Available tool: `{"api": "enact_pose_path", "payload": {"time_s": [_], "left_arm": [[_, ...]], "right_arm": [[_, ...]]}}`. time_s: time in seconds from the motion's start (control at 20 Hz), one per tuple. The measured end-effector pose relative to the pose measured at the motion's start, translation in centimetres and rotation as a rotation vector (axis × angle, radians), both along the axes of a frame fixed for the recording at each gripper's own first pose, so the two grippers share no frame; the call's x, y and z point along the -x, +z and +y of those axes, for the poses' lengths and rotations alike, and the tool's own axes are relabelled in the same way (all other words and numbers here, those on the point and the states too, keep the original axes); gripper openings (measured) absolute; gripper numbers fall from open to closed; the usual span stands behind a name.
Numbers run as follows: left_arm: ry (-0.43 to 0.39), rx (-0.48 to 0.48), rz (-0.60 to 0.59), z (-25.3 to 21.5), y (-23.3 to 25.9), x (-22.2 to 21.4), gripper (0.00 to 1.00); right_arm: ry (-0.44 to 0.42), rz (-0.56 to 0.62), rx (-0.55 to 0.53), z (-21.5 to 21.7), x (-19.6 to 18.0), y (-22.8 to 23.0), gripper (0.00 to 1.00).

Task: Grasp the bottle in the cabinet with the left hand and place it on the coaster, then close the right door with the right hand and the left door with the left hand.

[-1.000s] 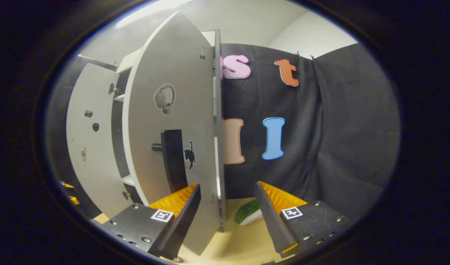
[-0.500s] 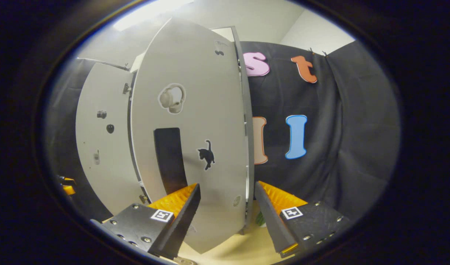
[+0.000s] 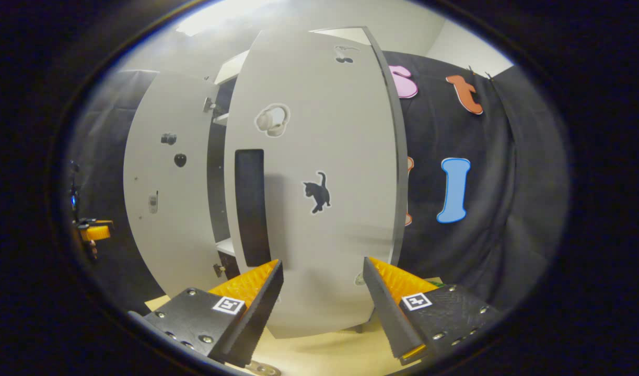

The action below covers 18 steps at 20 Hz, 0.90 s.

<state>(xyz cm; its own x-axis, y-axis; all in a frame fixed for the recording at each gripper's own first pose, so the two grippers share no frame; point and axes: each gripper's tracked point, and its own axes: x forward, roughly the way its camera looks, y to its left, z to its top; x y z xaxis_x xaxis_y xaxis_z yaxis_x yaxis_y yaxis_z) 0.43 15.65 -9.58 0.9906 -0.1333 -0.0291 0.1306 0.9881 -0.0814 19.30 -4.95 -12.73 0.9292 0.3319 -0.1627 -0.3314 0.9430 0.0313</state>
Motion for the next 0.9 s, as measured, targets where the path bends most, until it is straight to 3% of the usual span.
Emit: {"api": "enact_pose_path", "payload": {"time_s": [0.1, 0.3, 0.45, 0.55, 0.6, 0.75, 0.8, 0.9], "left_arm": [[0.029, -0.004, -0.002, 1.4, 0.8, -1.3, 0.96], [0.085, 0.002, -0.014, 4.1, 2.6, -4.3, 0.97], [0.126, 0.056, -0.032, 5.7, 3.9, -7.1, 0.96], [0.137, 0.1, -0.041, 6.3, 4.8, -8.7, 0.93], [0.14, 0.128, -0.048, 6.5, 5.4, -9.4, 0.93], [0.085, 0.196, -0.029, 4.6, 5.7, -11.3, 0.96], [0.065, 0.189, -0.014, 3.8, 5.7, -11.6, 0.96], [0.084, 0.115, -0.049, 3.7, 6.5, -11.5, 0.93]], "right_arm": [[0.018, -0.006, -0.016, 0.5, 0.7, -0.2, 0.89], [0.012, -0.002, -0.072, -0.4, 2.7, 0.1, 0.89], [0.004, -0.027, -0.086, -2.6, 5.2, 1.0, 0.94], [-0.026, -0.036, -0.09, -4.7, 7.5, 1.3, 0.89], [-0.044, -0.035, -0.097, -5.9, 8.8, 1.5, 0.94], [-0.129, -0.043, -0.156, -10.8, 13.2, 2.6, 0.89], [-0.149, -0.049, -0.175, -12.2, 15.0, 3.0, 0.94], [-0.196, -0.077, -0.191, -14.8, 19.1, 4.1, 0.94]]}}
